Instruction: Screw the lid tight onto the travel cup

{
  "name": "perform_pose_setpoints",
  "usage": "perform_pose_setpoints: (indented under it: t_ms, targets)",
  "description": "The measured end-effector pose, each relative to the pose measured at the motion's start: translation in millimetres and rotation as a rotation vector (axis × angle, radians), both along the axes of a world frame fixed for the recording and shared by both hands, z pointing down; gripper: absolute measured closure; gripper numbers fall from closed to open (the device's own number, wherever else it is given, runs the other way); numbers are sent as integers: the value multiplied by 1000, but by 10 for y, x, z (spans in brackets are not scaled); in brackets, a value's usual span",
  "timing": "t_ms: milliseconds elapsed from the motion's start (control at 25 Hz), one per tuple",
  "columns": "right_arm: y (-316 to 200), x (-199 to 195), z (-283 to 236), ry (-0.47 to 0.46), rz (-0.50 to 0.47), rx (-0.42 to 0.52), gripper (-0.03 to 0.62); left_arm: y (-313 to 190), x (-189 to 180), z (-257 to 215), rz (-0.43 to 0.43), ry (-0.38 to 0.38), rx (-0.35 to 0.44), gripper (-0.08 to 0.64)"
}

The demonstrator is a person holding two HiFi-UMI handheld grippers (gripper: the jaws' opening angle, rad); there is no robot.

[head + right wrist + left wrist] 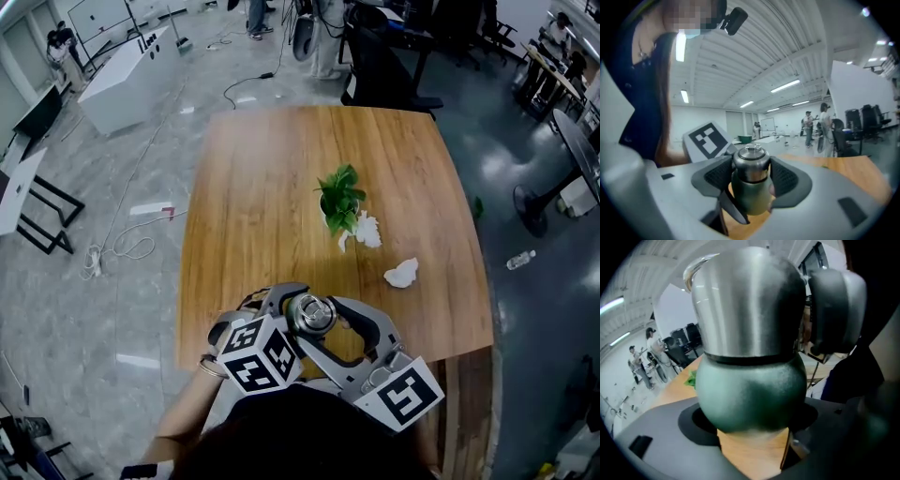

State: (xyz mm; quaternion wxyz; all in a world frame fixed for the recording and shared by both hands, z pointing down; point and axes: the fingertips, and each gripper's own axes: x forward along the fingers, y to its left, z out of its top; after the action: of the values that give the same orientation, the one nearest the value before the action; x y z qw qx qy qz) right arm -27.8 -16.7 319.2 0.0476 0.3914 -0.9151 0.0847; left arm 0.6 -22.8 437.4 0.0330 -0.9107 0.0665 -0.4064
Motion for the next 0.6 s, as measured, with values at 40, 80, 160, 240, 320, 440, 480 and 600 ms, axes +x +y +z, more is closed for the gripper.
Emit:
perform_pose_setpoints:
  t_ms: [40,80,160,240,320,440,480,600]
  targets:
    - [47,-9,-15,-24,-46,-11,342,86,-3,-12,64,10,-33,175]
    - [95,-22,-26,-36,-102,-20,343,203,-3,-29,141,26,-81,175]
    - [178,-70,-25,-26,-214,-25,339,440,-6,-40,281,42,-170,175]
    - [205,-110,21,20,-273,-13,339,531,-1,3,325,23,-199,175]
    - [129,-87,87,62,-220,-5,340,413,19,61,243,4,-166,175]
    - [-97,-3,143,66,-8,-10,339,87,35,118,17,-12,-91,175]
    - [-158,22,151,52,55,-19,340,-2,33,128,-47,-15,-69,175]
    - [-186,31,123,-48,79,-61,339,-41,23,139,-78,-14,-65,175]
